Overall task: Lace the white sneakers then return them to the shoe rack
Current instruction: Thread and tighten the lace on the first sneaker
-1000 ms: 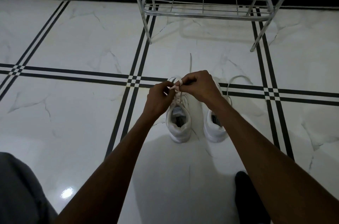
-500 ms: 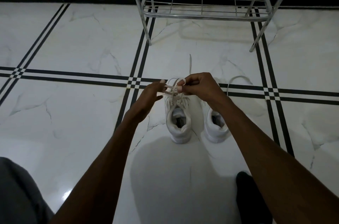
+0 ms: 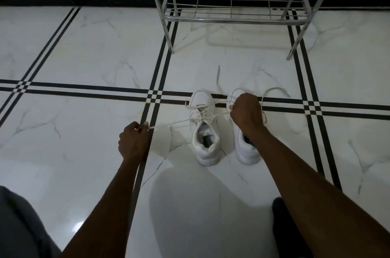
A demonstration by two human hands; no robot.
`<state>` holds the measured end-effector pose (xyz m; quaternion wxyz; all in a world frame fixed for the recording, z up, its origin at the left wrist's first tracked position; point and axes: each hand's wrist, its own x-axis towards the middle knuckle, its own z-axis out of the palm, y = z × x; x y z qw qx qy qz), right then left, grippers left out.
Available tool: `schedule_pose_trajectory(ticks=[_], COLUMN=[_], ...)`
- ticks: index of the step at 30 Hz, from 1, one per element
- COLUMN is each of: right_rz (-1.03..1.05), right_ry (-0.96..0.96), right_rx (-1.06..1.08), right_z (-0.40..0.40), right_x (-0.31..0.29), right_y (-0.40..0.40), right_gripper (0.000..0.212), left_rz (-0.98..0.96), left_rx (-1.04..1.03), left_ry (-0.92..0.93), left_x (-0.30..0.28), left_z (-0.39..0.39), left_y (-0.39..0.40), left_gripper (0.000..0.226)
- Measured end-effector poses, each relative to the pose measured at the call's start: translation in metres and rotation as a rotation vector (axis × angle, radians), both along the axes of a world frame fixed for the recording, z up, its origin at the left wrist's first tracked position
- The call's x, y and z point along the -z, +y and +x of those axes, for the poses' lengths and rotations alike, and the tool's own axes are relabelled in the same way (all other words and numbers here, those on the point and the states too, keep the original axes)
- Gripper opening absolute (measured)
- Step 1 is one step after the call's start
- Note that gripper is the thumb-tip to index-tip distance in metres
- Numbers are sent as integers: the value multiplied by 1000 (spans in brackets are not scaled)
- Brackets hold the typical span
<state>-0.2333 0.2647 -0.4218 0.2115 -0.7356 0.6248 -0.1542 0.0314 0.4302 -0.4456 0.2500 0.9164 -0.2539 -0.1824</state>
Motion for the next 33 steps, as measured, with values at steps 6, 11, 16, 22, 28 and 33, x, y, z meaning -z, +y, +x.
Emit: schedule_pose_trajectory(ticks=[6,11,16,22,28,33], right_rz=[-18,291,205,331,91,86], right_ry=[-55,-24,-137,14,289,388], right_rx=[-188,-453,-338,-316,-264,-315], right_z=[8,12,13,22,29,25], right_x=[-5,-8,-1,-1,-1,-9], right_y=[0,9,15,13,34,41], right_gripper=[40,21,14,14,16,19], left_rz=[-130,-240,-311,-252,-185,-151], left_rx=[263,547,383,385,588,601], left_ry=[48,236,328,241,-28,-48], left_x=[7,2,5,11,8,3], left_z=[-26,-69,-85,-87,-78,-79], left_y=[-15,-39,-45,-47,-49,-44], left_gripper=[37,25,12,14,15,26])
